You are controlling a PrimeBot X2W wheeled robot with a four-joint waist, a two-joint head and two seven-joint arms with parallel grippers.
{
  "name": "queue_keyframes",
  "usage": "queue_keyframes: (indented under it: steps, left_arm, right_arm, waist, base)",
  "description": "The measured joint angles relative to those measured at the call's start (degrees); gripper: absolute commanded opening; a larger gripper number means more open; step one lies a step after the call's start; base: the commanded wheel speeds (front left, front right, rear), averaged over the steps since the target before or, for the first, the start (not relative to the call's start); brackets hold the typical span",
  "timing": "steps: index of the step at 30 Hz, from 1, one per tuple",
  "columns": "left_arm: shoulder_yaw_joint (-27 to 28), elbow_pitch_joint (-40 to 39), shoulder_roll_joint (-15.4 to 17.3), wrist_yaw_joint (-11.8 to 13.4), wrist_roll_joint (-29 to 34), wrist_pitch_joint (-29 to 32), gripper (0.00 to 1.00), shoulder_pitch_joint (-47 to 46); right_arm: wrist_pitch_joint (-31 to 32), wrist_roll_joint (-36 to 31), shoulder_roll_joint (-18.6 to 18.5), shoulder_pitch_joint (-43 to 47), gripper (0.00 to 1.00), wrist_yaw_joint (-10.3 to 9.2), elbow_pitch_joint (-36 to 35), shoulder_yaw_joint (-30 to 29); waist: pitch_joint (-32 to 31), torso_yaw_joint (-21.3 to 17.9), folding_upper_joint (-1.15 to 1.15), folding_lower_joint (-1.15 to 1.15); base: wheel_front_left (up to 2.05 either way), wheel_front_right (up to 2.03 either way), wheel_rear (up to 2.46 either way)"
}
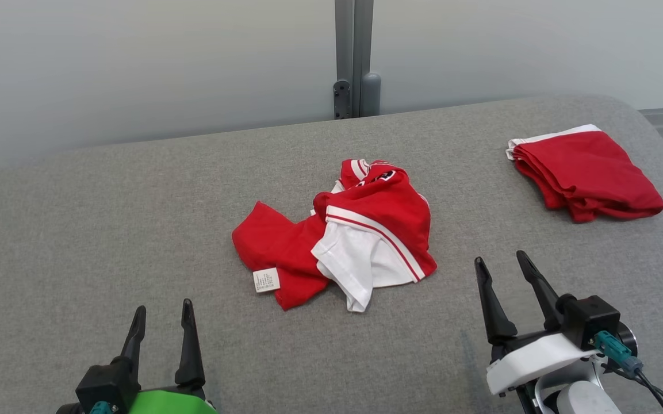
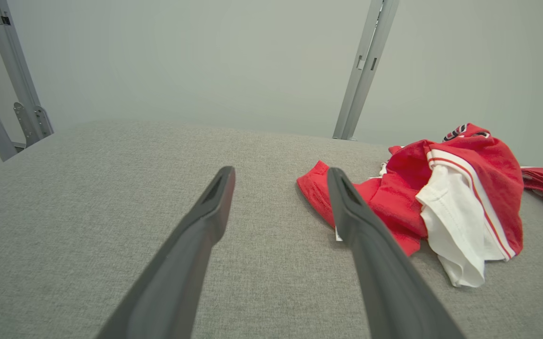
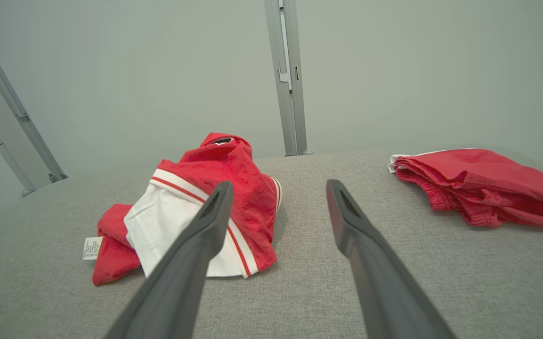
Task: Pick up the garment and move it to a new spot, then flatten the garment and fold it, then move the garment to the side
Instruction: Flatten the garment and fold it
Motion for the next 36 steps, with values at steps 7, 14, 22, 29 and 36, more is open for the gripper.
queue_keyframes:
  steps: [7,14,22,29,36]
  left_arm:
    - [0.8,1.1,-0.9,-1.3,1.1,0.0,1.0,0.0]
    - [0.9,1.6,-2.1,-2.4,1.9,0.0,1.0,-0.2]
    - [0.5,2.6,-3.3,-3.8,3.3,0.0,1.0,-1.7]
    - [0.6,3.3,-4.0,-4.5,4.1,0.0,1.0,-2.2]
    - [1.6,3.5,-4.4,-4.7,4.7,0.0,1.0,-2.1]
  right_arm:
    - [0.0,-0.4,0.0,-0.1,1.0,0.0,2.0,2.6]
    - [0.0,-0.5,0.0,-2.9,1.0,0.0,9.5,8.3]
    - [0.0,-0.4,0.0,-9.0,1.0,0.0,20.9,10.3]
    - [0.0,-0.9,0.0,-13.2,1.0,0.0,28.9,9.2]
    - [0.0,-1.7,0.1,-15.9,0.0,0.0,32.2,7.0]
  waist:
    - [0.3,1.1,0.0,0.0]
    - [1.2,4.2,0.0,0.0]
    - [3.1,9.8,0.0,0.0]
    - [5.0,14.7,0.0,0.0]
    - [6.5,17.3,0.0,0.0]
  base:
    - [0.0,0.0,0.0]
    - [0.0,0.0,0.0]
    - [0.0,0.0,0.0]
    - [0.0,0.0,0.0]
    - [0.0,0.0,0.0]
